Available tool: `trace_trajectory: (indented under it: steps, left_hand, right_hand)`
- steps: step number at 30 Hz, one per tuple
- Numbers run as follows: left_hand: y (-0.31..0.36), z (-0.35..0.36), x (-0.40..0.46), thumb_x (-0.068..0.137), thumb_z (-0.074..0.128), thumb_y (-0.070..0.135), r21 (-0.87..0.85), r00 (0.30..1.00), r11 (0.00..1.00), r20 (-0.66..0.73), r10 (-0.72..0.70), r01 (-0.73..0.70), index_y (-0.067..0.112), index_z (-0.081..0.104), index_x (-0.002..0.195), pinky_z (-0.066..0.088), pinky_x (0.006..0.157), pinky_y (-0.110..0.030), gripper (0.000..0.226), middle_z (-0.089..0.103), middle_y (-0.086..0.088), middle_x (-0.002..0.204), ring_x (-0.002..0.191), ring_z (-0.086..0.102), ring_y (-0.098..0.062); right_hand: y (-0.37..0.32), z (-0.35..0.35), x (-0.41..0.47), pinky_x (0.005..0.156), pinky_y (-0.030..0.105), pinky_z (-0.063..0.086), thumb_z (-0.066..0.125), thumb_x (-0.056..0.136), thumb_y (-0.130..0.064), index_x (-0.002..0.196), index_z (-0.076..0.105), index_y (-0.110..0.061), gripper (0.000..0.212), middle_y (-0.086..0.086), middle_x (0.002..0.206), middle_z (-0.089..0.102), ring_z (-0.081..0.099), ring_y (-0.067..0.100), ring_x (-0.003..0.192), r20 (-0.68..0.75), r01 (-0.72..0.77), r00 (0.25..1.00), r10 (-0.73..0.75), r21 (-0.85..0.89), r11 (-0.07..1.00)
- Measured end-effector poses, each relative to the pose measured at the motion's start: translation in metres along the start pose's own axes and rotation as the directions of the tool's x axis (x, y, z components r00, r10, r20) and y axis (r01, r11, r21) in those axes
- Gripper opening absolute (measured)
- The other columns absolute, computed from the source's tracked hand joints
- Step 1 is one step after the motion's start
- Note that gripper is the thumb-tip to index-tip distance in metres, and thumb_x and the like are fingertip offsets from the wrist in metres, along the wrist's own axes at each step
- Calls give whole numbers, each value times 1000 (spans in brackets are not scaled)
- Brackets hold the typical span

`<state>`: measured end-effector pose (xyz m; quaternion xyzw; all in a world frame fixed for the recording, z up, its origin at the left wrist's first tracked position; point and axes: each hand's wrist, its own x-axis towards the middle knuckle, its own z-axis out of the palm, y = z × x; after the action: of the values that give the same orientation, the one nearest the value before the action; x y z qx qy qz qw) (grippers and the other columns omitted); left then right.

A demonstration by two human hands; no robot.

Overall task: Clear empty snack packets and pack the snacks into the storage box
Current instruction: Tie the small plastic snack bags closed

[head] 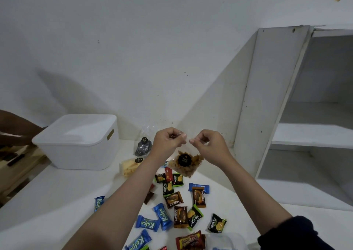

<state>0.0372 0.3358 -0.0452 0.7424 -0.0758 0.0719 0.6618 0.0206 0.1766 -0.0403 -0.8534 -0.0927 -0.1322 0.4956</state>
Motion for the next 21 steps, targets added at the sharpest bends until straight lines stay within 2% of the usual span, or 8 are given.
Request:
trace_trajectory:
  steps: [3, 7, 12, 15, 17, 18, 20, 21]
  left_hand:
    - [2, 2, 1, 83, 67, 3, -128, 992, 988, -88, -95, 83, 6, 68, 77, 53, 68, -24, 7, 67, -8, 74, 60, 67, -7]
    - [4, 7, 5, 84, 66, 3, -161, 965, 977, -201, -171, 139, 2, 69, 81, 51, 66, -21, 4, 66, -7, 70, 54, 63, -1]
    - [2, 10, 6, 83, 66, 4, -183, 918, 968, -328, -225, 172, 7, 69, 72, 53, 81, -33, 12, 65, -6, 66, 65, 61, -13]
    - [-1, 9, 5, 82, 66, 5, -182, 899, 964, -361, -248, 192, 8, 69, 71, 53, 87, -36, 11, 66, -4, 66, 68, 62, -15]
    - [-2, 5, 4, 83, 66, 5, -173, 892, 964, -374, -255, 203, 8, 69, 73, 53, 88, -36, 11, 65, -3, 66, 67, 61, -14]
    - [-3, 3, 3, 83, 66, 5, -174, 891, 963, -375, -257, 205, 8, 69, 72, 53, 88, -37, 12, 65, -3, 65, 66, 60, -13]
    - [-3, -1, 2, 83, 66, 6, -170, 890, 964, -378, -257, 206, 9, 68, 71, 52, 88, -38, 13, 64, -4, 64, 65, 59, -14]
    - [-3, -3, 2, 83, 66, 6, -166, 887, 964, -383, -258, 208, 8, 68, 71, 52, 87, -37, 12, 64, -4, 64, 65, 59, -14]
  right_hand:
    - [-7, 6, 1, 66, 28, 46, 70, 83, -27, 71, 64, -9, 23, -3, 66, 60, 55, 12, 67, 3, 8, 1000, -8, 27, 1000]
    - [-12, 16, 0, 63, 28, 44, 70, 83, -29, 72, 63, -4, 28, -2, 63, 57, 52, 12, 64, -9, -49, 999, 50, 105, 993]
    - [-13, 28, -6, 57, 28, 43, 73, 80, -29, 69, 60, 4, 37, 2, 57, 53, 45, 10, 51, -38, -137, 988, 151, 246, 959]
    - [-13, 35, -10, 60, 33, 47, 76, 76, -33, 68, 58, 8, 45, 17, 61, 58, 48, 15, 52, -67, -139, 984, 163, 277, 951]
    - [-11, 38, -11, 64, 37, 51, 79, 72, -36, 60, 53, 2, 47, 22, 60, 58, 58, 28, 56, -85, -155, 979, 185, 278, 948]
    - [-11, 39, -12, 64, 36, 52, 80, 70, -37, 55, 50, -5, 47, 16, 54, 56, 64, 32, 60, -93, -165, 976, 198, 283, 945]
    - [-12, 40, -13, 60, 30, 50, 82, 68, -34, 50, 43, -13, 47, 3, 46, 50, 69, 29, 63, -92, -172, 973, 211, 314, 934]
    - [-12, 41, -13, 57, 25, 50, 82, 68, -32, 50, 43, -13, 47, 4, 46, 50, 69, 24, 60, -88, -169, 974, 210, 341, 925]
